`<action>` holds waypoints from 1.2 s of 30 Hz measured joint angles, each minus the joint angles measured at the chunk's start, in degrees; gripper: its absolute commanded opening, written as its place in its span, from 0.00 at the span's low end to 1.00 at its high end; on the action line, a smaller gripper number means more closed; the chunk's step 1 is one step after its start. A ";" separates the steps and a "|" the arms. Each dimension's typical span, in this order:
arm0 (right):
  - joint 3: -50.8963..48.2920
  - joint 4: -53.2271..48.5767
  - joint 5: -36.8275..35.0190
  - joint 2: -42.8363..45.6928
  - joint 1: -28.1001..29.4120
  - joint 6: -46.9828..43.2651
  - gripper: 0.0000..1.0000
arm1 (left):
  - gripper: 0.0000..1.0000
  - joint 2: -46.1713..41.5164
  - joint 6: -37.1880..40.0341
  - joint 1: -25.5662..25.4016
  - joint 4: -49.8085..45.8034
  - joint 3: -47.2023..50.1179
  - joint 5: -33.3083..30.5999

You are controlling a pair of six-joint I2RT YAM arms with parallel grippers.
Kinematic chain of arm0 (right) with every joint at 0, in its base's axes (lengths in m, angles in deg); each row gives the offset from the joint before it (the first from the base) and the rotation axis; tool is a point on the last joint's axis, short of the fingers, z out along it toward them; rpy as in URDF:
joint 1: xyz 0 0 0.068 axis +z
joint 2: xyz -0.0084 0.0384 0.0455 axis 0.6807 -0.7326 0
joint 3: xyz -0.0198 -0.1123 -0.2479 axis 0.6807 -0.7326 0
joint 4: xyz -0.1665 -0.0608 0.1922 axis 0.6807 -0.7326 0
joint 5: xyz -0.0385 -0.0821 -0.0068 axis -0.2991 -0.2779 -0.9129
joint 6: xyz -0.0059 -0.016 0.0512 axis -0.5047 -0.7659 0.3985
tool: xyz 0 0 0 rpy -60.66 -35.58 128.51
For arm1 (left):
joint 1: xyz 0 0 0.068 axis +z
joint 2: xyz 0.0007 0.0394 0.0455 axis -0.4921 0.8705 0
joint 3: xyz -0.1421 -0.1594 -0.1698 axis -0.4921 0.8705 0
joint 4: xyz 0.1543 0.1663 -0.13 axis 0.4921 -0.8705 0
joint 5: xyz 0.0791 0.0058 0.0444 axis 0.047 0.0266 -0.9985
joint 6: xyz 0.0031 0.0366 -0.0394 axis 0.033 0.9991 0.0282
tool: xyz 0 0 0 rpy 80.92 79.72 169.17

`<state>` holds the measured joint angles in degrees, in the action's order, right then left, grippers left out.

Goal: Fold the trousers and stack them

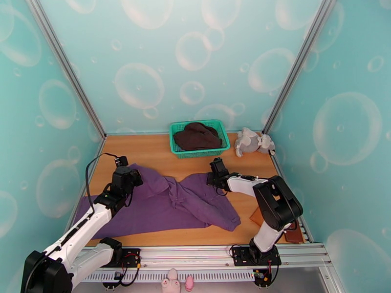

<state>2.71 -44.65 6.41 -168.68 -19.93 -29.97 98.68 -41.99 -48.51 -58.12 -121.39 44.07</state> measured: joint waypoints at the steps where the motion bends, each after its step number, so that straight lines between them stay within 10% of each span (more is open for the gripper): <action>1: -0.13 -0.07 0.35 0.50 -0.31 -0.15 0.00 | 0.04 0.00 0.22 0.00 0.00 0.00 0.02; 15: 0.44 -6.16 -3.19 14.29 -18.23 -5.40 0.00 | 0.08 8.63 2.89 0.74 0.44 -2.71 -0.94; 22: 1.97 -7.89 -5.79 13.60 -20.61 -7.37 0.00 | 0.53 19.34 5.44 1.18 5.01 -6.84 -3.78; 26: 1.97 -7.63 -9.68 13.07 -20.61 -8.87 0.00 | 0.61 23.23 7.56 1.03 7.37 -9.73 -6.23; 35: 0.26 -3.17 -20.50 13.55 -18.03 -13.35 0.00 | 0.59 23.58 13.18 -16.33 7.80 -9.35 -2.10; 36: 0.26 -2.91 -21.31 13.55 -17.53 -13.68 0.21 | 0.59 24.61 13.42 -17.18 7.28 -9.38 -1.99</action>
<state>2.98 -47.56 -14.90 -155.13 -37.46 -43.65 123.29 -28.57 -65.69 -50.85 -130.76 42.08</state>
